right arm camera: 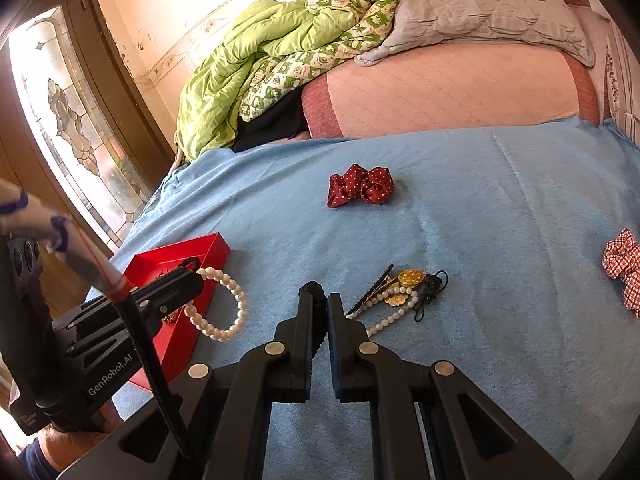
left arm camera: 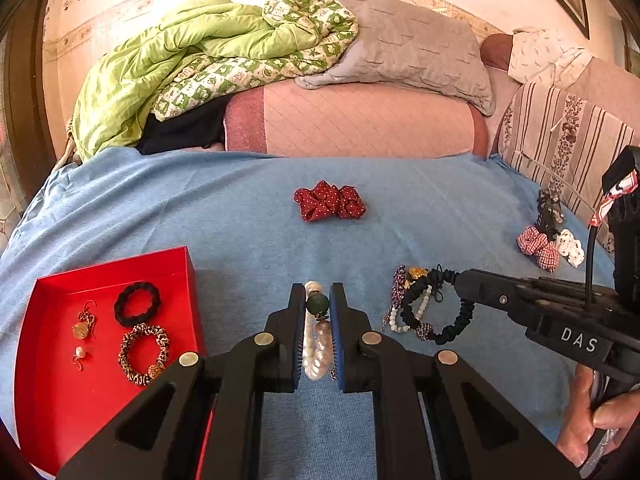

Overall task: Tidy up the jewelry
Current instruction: 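Carry both bracelets over the red tray and open both tools to release them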

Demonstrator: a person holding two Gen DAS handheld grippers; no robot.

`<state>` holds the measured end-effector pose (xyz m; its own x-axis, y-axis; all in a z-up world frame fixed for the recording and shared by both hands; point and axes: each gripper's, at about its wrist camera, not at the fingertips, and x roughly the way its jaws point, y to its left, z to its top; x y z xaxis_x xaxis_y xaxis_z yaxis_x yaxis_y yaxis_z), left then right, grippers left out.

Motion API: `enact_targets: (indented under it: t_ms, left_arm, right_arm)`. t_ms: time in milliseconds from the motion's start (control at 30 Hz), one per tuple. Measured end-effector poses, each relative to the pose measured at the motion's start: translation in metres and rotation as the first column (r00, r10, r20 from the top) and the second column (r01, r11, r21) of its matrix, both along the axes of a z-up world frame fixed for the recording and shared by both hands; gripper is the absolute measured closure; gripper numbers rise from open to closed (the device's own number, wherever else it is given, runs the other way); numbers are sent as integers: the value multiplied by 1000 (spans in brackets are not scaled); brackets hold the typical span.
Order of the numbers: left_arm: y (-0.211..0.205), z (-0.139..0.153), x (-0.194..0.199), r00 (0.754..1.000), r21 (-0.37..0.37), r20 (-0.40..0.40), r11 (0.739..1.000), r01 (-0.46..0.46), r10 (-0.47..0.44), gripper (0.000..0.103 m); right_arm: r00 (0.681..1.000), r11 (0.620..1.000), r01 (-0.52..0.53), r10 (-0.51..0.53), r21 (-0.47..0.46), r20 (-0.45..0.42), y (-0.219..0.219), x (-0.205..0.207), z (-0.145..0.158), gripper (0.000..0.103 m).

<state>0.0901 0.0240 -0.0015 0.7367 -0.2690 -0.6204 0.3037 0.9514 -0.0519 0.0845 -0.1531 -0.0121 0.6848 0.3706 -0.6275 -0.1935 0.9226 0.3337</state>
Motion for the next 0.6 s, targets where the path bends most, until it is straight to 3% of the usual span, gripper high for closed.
enact_targets:
  t_ms: [600]
  left_arm:
    - [26, 13, -7, 999, -45, 28, 998, -33, 34, 92]
  right_arm:
    - [1000, 999, -11, 10, 51, 20, 27, -10, 20, 95]
